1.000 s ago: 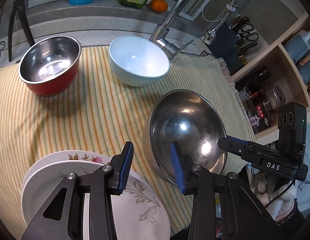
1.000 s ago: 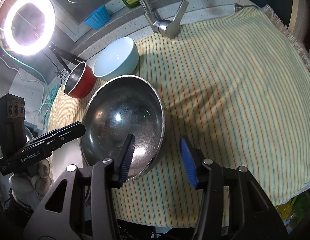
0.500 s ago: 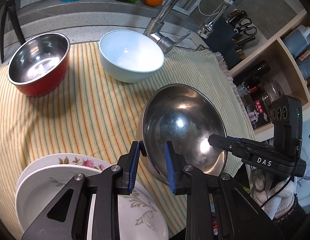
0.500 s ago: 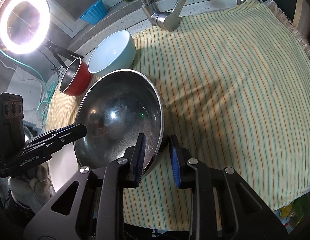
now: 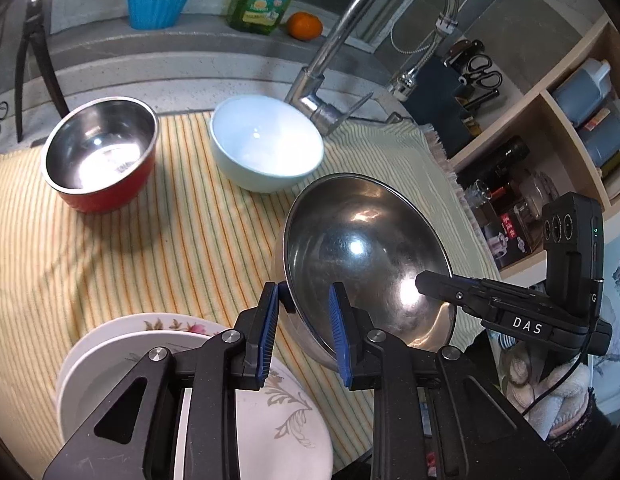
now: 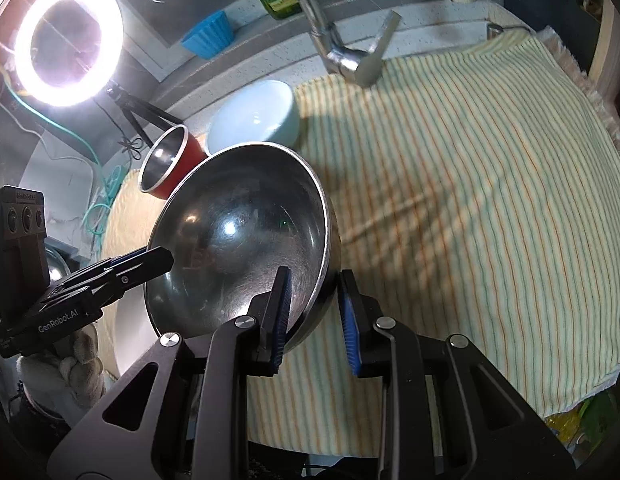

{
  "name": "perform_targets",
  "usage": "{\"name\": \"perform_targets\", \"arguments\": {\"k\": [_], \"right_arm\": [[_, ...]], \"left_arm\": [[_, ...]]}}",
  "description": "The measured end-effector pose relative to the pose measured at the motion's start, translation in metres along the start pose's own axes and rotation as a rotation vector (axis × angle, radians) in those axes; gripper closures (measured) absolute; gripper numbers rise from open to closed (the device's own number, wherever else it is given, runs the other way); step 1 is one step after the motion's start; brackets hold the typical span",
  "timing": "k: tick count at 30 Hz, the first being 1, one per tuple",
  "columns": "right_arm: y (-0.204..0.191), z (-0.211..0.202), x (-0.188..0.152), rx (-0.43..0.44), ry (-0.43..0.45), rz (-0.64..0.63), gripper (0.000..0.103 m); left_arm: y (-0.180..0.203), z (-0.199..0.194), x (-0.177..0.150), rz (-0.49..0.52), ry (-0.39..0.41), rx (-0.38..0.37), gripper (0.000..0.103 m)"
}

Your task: Organize plates and bowls

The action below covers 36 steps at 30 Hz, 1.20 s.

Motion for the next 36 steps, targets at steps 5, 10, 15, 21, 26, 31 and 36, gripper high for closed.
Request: {"name": "perform_targets", "arguments": {"k": [5,10,15,21,26,31,36], "right_arm": [[-0.024,-0.007,0.004,0.024,0.020,-0.045,0.078],[-0.059,-0.008,0.006,0.056,0.032,-0.105,0.078],[-0.097,0.002,0.004,0.097,0.019,-0.171,0.078],[-0.147,0.023,-0.004,0.152,-0.018,-0.257,0.078],[-0.189,0.043,-0.014,0.186,-0.058,-0.334,0.078],[-0.229,0.064,-0.027,0.202,-0.107,-0.400,0.078],[-0.261,0.087,-0.041,0.200,-0.157,-0.468,0.078]], "left_arm": [[-0.005,-0.025,0.002,-0.009,0.056,0.014,0.080],[-0.018,-0.053,0.000,-0.039,0.110,0.039,0.080],[-0.036,-0.081,-0.010,-0.088,0.157,0.081,0.080],[-0.064,-0.112,-0.030,-0.171,0.200,0.143,0.080],[-0.091,-0.137,-0.053,-0.249,0.235,0.195,0.080],[-0.117,-0.156,-0.080,-0.333,0.260,0.240,0.080],[-0.138,-0.167,-0.104,-0.412,0.269,0.272,0.080]]}}
Point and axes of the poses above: each gripper's, at about its wrist camera, not at the fingertips, and z roughly the way its jaws point, y to its right, x to its top, the point moved 1 cm from there along z, roughly the way its jaws point, and after that the axes turned 8 degrees about z, right-handed, at the moved point
